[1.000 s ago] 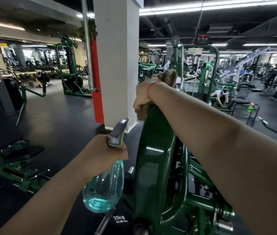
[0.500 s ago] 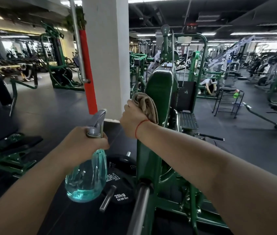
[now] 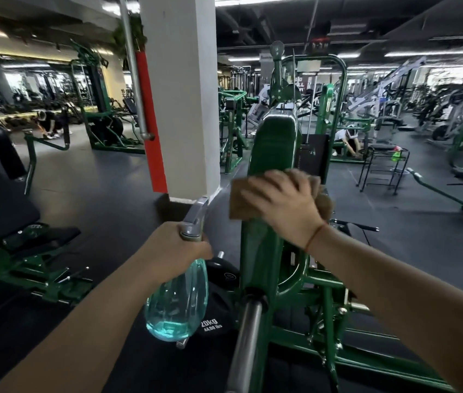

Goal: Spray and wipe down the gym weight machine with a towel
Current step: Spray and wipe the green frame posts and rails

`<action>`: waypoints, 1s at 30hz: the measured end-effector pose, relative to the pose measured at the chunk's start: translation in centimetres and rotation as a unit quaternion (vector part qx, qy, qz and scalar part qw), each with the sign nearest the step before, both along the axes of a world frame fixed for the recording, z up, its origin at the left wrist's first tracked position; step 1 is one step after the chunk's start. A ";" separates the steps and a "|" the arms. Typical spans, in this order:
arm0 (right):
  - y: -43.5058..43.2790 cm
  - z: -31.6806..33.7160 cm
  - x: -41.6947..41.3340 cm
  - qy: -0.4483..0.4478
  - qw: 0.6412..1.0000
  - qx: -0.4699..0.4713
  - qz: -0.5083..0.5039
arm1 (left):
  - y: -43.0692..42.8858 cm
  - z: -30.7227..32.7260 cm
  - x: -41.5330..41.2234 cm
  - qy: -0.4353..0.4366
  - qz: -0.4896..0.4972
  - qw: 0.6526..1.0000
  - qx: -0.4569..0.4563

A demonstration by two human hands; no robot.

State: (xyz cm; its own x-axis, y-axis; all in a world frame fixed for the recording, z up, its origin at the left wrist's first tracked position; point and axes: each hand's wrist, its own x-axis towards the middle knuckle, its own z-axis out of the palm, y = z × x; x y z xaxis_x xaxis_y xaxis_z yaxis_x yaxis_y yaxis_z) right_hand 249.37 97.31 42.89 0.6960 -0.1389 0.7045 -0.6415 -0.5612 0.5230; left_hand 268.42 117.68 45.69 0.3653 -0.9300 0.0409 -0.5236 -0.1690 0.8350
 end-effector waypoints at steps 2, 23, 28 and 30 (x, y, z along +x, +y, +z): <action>-1.3 3.2 0.6 -0.085 0.993 0.063 -0.052 | -0.6 -0.4 -0.2 0.016 -0.022 1.000 -0.001; 3.2 -20.8 0.3 -0.105 0.982 0.149 0.047 | -1.8 -6.4 -2.9 0.031 -0.015 0.995 0.096; 4.8 -22.8 -0.4 -0.099 0.958 0.267 0.038 | -1.3 -7.5 -3.4 0.051 0.008 0.991 0.121; 5.2 -22.1 -0.4 -0.114 0.945 0.304 0.047 | -1.2 -7.8 -3.6 0.054 0.010 0.991 0.119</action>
